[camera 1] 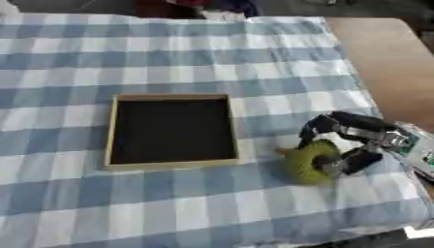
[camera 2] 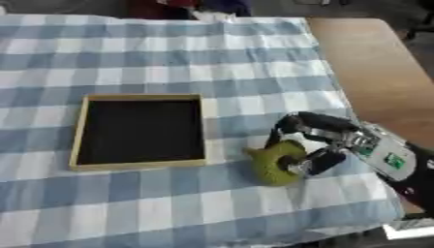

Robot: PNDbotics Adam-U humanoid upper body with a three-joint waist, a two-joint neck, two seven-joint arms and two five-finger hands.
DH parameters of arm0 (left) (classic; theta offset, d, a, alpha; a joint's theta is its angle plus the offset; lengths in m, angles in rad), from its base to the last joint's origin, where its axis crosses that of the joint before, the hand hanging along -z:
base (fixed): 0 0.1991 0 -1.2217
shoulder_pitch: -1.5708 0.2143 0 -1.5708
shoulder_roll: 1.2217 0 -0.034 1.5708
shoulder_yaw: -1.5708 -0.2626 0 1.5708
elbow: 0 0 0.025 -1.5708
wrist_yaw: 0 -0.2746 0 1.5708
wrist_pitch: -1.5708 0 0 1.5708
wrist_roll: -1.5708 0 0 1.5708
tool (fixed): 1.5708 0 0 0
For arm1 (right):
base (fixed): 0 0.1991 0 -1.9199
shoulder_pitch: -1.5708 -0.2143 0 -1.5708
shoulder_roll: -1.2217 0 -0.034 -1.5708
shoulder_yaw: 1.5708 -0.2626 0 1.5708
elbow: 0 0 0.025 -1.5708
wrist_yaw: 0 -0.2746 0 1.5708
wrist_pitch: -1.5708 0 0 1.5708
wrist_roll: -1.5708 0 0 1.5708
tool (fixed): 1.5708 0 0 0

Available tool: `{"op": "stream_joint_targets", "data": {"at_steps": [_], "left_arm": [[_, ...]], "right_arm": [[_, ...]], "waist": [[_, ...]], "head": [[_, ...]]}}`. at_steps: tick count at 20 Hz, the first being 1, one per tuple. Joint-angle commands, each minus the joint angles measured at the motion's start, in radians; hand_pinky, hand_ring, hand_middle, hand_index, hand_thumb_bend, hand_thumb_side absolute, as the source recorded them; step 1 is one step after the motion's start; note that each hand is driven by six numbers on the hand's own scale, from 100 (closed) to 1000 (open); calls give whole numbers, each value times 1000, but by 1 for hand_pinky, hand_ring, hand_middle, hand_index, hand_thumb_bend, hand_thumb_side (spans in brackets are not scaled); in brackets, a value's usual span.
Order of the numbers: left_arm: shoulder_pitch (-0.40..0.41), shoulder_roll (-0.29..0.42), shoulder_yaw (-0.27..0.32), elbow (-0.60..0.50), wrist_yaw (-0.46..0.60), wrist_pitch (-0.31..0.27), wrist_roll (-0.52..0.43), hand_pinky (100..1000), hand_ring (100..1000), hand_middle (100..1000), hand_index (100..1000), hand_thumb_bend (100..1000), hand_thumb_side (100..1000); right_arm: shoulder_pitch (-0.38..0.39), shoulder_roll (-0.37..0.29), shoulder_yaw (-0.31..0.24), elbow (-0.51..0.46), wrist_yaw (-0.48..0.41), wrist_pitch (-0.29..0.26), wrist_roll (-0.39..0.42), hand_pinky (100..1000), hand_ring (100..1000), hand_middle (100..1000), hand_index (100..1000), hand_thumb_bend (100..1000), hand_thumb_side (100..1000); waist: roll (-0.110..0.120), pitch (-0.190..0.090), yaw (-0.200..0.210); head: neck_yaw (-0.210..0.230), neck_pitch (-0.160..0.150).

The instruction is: Pick up objects on the table and place them in the box.

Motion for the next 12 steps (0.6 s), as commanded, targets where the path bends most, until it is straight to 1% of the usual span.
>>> {"op": "stream_joint_targets", "data": {"at_steps": [1, 7, 9, 10, 12], "left_arm": [[-8, 17, 9, -20, 2, -1, 7, 636, 494, 691, 811, 100, 557], [-11, 14, 11, -20, 3, -2, 11, 636, 493, 690, 809, 100, 559], [-12, 14, 12, -20, 3, -2, 13, 636, 492, 689, 809, 100, 560], [-12, 13, 12, -20, 2, -2, 13, 635, 489, 685, 808, 100, 560], [-13, 13, 14, -20, 2, -1, 15, 635, 488, 683, 807, 100, 559]], "right_arm": [[0, -18, -10, 4, 22, -13, -11, 700, 531, 448, 699, 100, 100], [7, -3, -17, 17, 39, -4, -38, 672, 489, 401, 664, 100, 100], [7, 2, -20, 18, 36, -1, -49, 654, 460, 371, 642, 100, 100], [8, 4, -22, 17, 34, 1, -55, 633, 418, 332, 611, 100, 100], [10, 9, -27, 11, 30, 9, -71, 615, 382, 293, 580, 100, 100]], "waist": [[5, -12, 2], [5, -11, 9], [5, -10, 12], [5, -10, 13], [4, -9, 14]], "head": [[-4, 0], [-5, -2], [-5, -3], [-5, -4], [-5, -4]]}}
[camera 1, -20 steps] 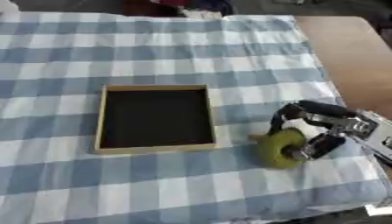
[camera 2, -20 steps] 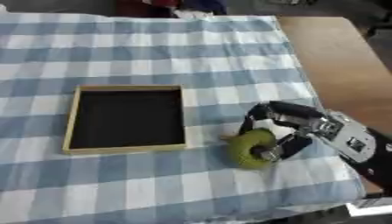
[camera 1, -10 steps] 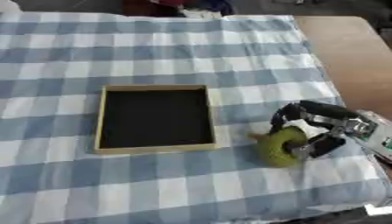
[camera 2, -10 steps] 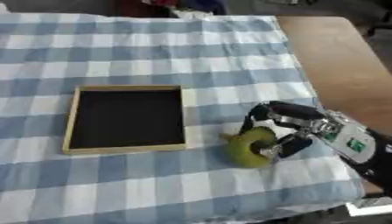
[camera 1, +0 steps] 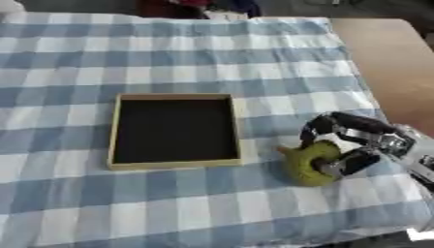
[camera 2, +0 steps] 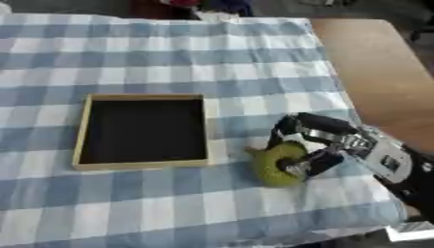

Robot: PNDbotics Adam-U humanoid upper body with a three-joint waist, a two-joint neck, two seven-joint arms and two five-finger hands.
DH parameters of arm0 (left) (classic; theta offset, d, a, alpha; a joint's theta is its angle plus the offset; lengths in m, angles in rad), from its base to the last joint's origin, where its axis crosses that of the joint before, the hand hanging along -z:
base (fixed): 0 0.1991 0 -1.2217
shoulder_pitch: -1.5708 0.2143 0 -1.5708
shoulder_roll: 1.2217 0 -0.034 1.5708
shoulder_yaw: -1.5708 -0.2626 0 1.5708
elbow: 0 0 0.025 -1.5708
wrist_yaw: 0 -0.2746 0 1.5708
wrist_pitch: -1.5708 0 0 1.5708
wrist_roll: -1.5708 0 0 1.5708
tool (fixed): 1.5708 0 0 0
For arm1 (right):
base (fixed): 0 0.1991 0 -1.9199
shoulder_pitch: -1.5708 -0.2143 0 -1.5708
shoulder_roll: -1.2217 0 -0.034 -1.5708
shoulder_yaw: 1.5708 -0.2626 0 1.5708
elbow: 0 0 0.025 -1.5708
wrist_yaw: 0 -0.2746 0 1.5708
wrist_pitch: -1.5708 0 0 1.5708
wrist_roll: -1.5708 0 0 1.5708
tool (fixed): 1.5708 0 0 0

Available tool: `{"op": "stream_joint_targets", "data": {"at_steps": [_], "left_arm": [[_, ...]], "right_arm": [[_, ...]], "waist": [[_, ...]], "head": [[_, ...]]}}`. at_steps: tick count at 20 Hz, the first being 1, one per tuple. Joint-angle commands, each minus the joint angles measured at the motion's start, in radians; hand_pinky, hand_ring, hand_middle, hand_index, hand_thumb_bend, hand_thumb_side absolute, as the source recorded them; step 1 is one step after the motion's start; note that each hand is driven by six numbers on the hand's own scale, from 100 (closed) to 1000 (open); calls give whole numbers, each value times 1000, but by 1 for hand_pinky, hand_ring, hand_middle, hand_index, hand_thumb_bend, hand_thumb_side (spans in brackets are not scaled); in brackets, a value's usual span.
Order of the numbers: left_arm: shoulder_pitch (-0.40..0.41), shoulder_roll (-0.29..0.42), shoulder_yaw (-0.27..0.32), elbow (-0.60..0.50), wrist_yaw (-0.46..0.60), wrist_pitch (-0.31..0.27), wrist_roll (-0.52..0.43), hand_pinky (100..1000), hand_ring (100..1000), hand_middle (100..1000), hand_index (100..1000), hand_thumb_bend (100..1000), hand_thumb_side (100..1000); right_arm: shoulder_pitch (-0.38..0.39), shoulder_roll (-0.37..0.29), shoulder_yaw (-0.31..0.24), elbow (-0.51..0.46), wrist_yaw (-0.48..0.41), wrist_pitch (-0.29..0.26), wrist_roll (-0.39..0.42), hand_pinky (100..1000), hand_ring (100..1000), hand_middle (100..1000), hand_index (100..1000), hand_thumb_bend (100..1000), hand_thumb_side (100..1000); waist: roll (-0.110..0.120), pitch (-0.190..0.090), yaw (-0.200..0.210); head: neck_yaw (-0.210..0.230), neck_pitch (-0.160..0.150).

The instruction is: Pick up objects on the table and place them in the box.

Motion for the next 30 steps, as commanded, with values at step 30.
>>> {"op": "stream_joint_targets", "data": {"at_steps": [30], "left_arm": [[-4, 15, 12, -20, -2, 7, 19, 633, 476, 670, 804, 100, 564]], "right_arm": [[-58, -26, -6, -71, -69, 20, -142, 509, 230, 128, 342, 247, 100]], "waist": [[2, -14, -15]], "head": [[-5, 5]]}}
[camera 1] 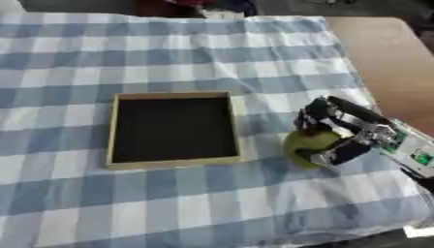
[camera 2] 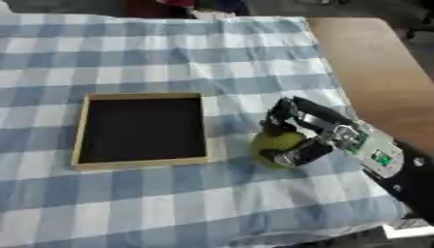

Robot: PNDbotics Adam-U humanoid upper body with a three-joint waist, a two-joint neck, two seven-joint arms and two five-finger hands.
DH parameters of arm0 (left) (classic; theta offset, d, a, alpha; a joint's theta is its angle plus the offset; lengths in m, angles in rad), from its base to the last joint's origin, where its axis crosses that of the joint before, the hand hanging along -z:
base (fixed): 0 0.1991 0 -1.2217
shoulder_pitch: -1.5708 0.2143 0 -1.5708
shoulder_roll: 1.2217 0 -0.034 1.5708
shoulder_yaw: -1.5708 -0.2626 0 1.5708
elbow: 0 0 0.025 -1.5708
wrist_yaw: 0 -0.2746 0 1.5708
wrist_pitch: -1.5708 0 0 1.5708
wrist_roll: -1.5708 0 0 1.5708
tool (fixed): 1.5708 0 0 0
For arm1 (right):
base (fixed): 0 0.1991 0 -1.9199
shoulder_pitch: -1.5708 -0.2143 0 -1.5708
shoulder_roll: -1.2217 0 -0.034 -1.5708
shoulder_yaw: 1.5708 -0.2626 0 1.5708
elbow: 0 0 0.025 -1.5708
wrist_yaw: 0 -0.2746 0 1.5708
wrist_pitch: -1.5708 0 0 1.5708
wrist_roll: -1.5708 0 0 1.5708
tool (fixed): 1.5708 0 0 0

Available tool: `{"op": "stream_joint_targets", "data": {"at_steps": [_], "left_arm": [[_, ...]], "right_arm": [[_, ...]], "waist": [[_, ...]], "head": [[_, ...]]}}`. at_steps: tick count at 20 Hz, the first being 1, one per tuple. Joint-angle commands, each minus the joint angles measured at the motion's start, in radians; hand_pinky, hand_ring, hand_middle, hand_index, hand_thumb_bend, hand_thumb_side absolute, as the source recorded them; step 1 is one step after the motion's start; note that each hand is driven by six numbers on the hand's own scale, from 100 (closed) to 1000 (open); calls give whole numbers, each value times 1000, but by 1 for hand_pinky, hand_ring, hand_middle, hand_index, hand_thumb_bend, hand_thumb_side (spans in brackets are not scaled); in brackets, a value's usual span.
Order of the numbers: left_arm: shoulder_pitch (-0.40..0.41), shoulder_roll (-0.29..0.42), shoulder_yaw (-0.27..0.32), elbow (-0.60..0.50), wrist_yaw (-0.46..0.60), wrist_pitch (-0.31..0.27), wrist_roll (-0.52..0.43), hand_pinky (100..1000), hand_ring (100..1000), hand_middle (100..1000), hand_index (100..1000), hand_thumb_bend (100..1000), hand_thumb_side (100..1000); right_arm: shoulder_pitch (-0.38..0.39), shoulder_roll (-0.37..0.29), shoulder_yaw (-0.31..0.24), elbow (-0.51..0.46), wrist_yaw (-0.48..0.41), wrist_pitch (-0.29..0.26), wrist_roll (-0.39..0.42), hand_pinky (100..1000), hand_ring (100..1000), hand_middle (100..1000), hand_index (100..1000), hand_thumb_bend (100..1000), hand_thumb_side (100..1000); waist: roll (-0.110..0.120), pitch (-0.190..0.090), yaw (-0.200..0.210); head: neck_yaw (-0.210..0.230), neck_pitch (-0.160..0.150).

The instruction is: Pick up objects on the table and place them in the box.

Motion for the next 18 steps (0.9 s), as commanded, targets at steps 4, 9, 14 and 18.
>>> {"op": "stream_joint_targets", "data": {"at_steps": [4, 9, 14, 18], "left_arm": [[-3, 15, 9, -20, -1, 0, 3, 633, 476, 670, 804, 100, 566], [-1, 17, 9, -20, -1, 1, 4, 633, 476, 670, 804, 100, 565], [0, 17, 9, -20, -1, 2, 4, 633, 477, 671, 804, 100, 566], [1, 18, 10, -20, -2, 3, 6, 633, 479, 671, 804, 100, 565]], "right_arm": [[-41, -31, -16, -22, -13, -18, -18, 510, 231, 134, 333, 232, 100], [-89, -11, -18, -27, 15, -47, -26, 510, 229, 135, 342, 229, 100], [-143, 14, -15, -39, 59, -50, -43, 509, 229, 140, 363, 231, 100], [-196, 50, -7, -33, 87, -50, -54, 506, 230, 144, 373, 224, 100]], "waist": [[2, -17, -4], [-1, -21, -5], [-3, -25, -6], [-4, -28, -3]], "head": [[0, 4], [-2, 3], [-3, 7], [-5, 11]]}}
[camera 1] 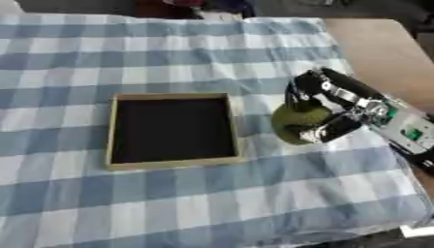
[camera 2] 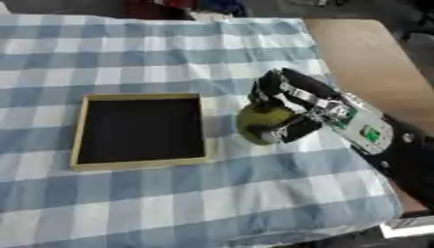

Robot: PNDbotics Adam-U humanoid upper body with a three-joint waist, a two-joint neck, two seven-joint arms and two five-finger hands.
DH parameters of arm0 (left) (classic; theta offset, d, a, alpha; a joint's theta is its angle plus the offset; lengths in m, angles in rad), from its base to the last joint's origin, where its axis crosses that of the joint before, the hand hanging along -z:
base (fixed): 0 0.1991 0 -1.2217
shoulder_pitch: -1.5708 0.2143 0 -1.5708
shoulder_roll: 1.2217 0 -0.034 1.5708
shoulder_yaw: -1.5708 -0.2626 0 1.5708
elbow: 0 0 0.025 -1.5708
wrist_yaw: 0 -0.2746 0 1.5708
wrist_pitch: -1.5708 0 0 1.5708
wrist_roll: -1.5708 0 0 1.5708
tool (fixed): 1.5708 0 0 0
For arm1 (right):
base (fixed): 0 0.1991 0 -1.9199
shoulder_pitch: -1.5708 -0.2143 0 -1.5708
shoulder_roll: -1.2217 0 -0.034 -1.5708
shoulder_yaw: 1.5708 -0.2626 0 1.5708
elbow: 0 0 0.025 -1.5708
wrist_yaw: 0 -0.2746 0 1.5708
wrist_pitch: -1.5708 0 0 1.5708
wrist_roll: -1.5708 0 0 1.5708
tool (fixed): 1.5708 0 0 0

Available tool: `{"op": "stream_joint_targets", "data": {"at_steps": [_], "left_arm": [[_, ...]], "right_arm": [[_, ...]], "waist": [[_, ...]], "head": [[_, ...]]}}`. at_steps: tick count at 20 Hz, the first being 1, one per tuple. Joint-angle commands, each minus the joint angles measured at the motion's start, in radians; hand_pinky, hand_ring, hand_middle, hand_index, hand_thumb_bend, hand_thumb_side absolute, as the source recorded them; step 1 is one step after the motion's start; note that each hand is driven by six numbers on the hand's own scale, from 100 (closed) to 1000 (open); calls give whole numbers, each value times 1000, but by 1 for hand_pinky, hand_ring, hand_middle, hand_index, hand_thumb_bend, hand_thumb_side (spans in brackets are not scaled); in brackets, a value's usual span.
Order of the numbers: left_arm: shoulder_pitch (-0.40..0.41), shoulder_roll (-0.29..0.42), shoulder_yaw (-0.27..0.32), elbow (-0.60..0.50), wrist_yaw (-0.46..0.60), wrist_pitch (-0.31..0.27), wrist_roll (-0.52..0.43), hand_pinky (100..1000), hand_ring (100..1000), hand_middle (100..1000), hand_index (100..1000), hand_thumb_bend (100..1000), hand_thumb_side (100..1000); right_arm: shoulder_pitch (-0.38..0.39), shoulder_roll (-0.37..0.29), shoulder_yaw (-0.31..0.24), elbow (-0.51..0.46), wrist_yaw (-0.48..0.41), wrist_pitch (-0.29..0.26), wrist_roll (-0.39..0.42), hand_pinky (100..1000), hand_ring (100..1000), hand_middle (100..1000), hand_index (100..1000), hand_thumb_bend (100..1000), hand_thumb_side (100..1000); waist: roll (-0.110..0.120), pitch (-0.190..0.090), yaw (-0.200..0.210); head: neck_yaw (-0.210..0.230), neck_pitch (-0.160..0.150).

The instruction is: Pick up objects on the table and place them in the box.

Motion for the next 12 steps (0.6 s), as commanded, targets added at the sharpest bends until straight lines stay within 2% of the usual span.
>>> {"op": "stream_joint_targets", "data": {"at_steps": [1, 12], "left_arm": [[-1, 18, 9, -20, -2, 1, 4, 633, 479, 671, 804, 100, 564], [0, 16, 9, -20, -2, 3, 6, 633, 478, 672, 804, 100, 566]], "right_arm": [[-49, 13, -7, -8, 21, -1, -14, 505, 230, 145, 377, 219, 100], [-185, 174, 2, 82, 56, -1, 2, 507, 235, 153, 387, 196, 100]], "waist": [[2, -20, 1], [-1, -25, 7]], "head": [[-2, 6], [-13, 9]]}}
